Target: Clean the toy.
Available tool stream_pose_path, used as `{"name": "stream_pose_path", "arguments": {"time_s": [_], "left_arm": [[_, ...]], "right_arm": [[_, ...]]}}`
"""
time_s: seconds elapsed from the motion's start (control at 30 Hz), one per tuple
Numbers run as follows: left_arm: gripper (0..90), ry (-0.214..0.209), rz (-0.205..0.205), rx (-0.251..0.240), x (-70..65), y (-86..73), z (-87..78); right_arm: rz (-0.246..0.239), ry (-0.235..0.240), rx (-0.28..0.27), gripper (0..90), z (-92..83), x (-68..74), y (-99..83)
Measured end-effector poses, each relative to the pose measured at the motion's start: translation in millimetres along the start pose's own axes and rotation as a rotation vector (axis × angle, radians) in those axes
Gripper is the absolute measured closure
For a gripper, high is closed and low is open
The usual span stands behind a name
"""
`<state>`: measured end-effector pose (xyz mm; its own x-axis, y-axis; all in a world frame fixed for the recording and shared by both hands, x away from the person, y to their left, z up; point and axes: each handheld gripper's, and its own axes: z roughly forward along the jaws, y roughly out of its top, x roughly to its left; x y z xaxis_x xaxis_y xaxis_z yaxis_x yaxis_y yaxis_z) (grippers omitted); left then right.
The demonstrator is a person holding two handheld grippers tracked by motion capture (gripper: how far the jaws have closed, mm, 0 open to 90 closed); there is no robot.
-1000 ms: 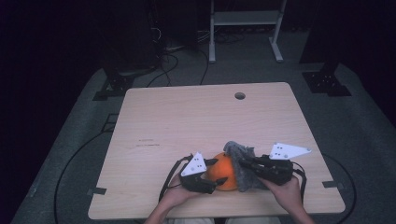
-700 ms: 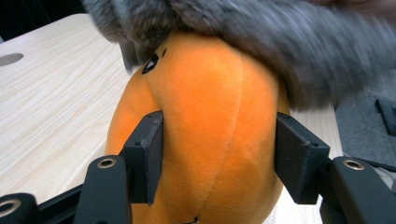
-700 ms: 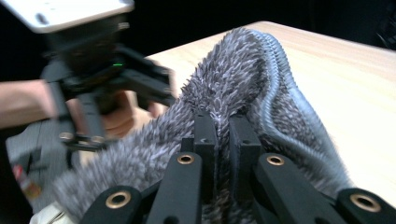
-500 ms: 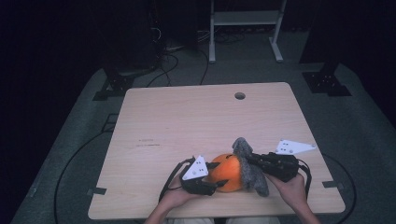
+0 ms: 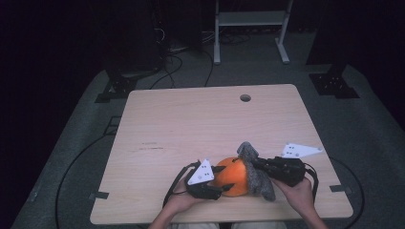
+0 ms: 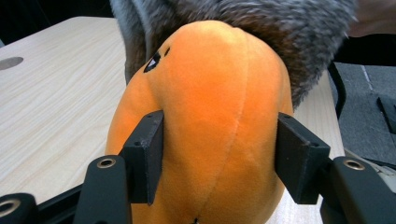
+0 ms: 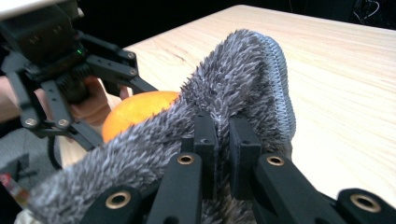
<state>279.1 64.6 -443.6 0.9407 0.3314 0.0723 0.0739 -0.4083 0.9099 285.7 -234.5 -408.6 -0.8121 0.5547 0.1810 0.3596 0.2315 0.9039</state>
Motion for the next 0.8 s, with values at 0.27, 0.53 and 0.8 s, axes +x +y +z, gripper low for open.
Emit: {"name": "stream_pose_path", "arguments": {"time_s": [0.27,0.53,0.8], "left_arm": [[45.6,0.011,-0.069,-0.062,5.9,4.6,-4.0],[48.1,0.011,-0.078,-0.05,7.6,18.7,-13.8],[33.7,-0.029,-0.069,-0.034,8.8,13.9,-12.0]], "right_arm": [[-0.011,0.066,-0.049,82.9,5.5,9.4,1.6],[0.026,0.015,-0.089,82.9,-5.3,4.8,3.1],[-0.01,0.079,-0.045,82.9,13.9,19.5,4.7]]}}
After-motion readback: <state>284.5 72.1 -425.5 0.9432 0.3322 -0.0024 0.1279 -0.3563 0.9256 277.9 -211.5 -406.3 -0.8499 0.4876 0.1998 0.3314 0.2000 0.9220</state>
